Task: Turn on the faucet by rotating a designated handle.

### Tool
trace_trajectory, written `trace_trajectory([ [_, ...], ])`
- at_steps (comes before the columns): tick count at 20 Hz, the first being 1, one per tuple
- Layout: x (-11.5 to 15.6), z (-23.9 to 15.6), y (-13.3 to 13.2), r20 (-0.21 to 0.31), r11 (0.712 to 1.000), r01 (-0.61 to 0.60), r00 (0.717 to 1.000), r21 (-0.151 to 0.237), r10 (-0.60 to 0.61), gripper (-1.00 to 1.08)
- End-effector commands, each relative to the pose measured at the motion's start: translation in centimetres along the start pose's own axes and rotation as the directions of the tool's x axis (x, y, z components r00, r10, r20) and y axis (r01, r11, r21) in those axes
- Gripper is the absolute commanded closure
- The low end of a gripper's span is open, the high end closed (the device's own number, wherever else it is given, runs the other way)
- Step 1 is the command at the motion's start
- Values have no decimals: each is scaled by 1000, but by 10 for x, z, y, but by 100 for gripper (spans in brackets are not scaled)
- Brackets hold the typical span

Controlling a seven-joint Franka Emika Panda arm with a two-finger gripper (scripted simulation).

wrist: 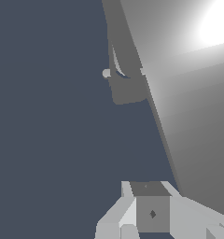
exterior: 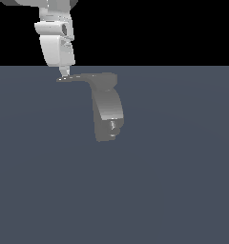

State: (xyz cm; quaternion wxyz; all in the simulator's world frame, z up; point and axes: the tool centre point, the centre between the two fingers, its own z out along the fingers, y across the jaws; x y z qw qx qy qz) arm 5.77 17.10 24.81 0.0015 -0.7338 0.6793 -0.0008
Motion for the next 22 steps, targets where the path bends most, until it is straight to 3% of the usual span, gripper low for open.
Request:
trace_trajectory([
  [1, 1, 0, 8, -2, 1000, -1, 1000, -4, 1, 108],
  [22, -2, -1, 64, -1, 1000, -1, 1000, -3, 1, 108],
])
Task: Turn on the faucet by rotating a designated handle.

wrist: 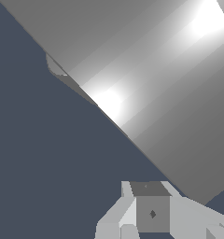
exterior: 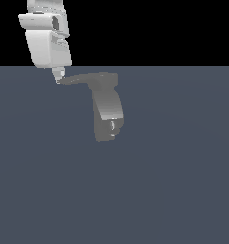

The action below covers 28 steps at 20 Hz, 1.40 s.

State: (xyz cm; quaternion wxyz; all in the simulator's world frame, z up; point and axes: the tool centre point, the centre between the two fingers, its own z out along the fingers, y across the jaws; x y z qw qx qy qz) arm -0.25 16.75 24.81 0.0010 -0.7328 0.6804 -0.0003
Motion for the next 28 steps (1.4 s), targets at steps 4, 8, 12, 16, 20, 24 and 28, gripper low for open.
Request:
trace_trajectory([
  [4, 6, 0, 7, 0, 1000, 0, 1000, 0, 0, 108],
  [8, 13, 0, 16, 0, 1000, 0, 1000, 0, 0, 108],
  [12, 21, 0, 25, 0, 1000, 0, 1000, 0, 0, 108],
  [16, 29, 0, 34, 0, 1000, 0, 1000, 0, 0, 108],
  [20, 37, 0, 43, 0, 1000, 1, 1000, -1, -1, 108],
  [24, 45, 0, 53, 0, 1000, 1, 1000, -1, -1, 108],
  [28, 53, 0, 62, -1, 1000, 1, 1000, -1, -1, 108],
])
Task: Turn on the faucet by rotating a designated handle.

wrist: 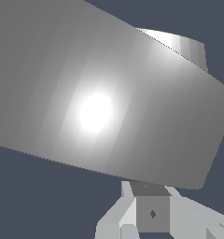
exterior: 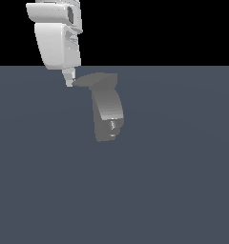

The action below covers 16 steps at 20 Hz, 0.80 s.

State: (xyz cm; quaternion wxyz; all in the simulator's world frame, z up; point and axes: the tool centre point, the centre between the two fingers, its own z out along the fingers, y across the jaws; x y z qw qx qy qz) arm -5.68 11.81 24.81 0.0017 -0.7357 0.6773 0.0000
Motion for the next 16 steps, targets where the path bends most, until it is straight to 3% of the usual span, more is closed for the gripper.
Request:
trace_trajectory([
  [1, 10, 0, 7, -2, 1000, -7, 1000, -2, 7, 108],
  [9, 26, -1, 26, -2, 1000, -6, 1000, -2, 6, 108],
  [11, 20, 0, 24, -1, 1000, 1, 1000, -2, -1, 108],
  [16, 48, 0, 26, -1, 1000, -1, 1000, -2, 1, 108],
])
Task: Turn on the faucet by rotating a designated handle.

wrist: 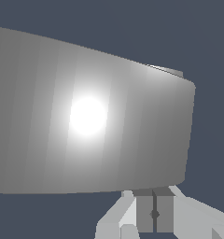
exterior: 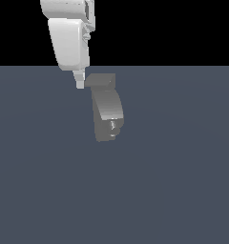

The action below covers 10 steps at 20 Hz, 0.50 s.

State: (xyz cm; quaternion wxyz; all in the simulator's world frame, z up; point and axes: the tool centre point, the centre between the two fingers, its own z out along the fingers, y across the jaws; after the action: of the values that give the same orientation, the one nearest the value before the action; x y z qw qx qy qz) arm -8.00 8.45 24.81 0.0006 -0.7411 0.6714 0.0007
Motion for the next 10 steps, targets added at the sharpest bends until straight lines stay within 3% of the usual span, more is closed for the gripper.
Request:
trace_trajectory([
  [1, 23, 0, 1, -1, 1000, -17, 1000, 1, 17, 108],
  [10, 78, 0, 5, -1, 1000, -21, 1000, 0, 21, 108],
])
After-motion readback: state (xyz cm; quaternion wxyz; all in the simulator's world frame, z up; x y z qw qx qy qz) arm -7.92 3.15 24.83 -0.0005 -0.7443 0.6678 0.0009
